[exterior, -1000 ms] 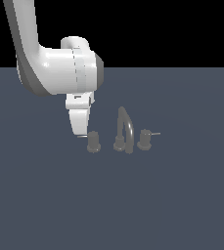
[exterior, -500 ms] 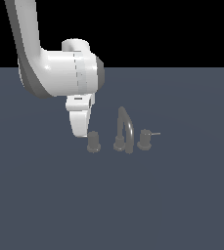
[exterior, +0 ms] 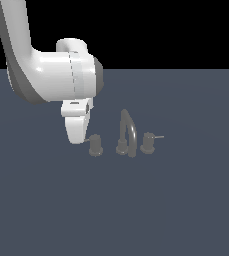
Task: Turn on the faucet by rotating a designated handle.
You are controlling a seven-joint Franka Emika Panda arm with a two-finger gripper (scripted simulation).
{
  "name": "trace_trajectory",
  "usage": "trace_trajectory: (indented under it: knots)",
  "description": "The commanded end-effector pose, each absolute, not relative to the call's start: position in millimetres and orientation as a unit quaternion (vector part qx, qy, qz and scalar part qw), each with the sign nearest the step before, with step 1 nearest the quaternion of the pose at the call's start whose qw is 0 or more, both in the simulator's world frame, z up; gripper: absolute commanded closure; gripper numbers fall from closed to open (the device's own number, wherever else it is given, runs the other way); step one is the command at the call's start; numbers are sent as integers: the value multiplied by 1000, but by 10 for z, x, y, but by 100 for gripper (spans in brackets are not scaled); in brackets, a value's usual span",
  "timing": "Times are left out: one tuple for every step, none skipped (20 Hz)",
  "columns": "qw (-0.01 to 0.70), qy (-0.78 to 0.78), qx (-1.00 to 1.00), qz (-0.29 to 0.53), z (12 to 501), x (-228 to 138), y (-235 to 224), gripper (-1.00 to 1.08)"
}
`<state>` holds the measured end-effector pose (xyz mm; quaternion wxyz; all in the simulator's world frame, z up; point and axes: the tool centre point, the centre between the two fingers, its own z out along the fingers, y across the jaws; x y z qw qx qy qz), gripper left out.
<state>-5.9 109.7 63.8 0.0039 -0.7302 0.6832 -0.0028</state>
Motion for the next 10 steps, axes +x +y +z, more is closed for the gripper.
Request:
trace_trajectory:
  knots:
    - [3,683,-730,-2,642,-124,1079,108]
    - [2,683,-730,-2,639,-158,1076,108]
    - [2,683,-730,-2,639,-193,1071,108]
    - [2,683,-731,-1,638,-227,1066,108]
    - [2,683,-731,-1,641,-261,1058,108]
    - [1,683,-731,-1,639,-296,1055,108]
    - [1,682,-731,-1,639,-331,1049,108]
    - [1,682,-731,-1,639,-366,1044,108]
    - [1,682,-731,-1,639,-401,1039,108]
    - [1,682,-731,0,639,-436,1033,108]
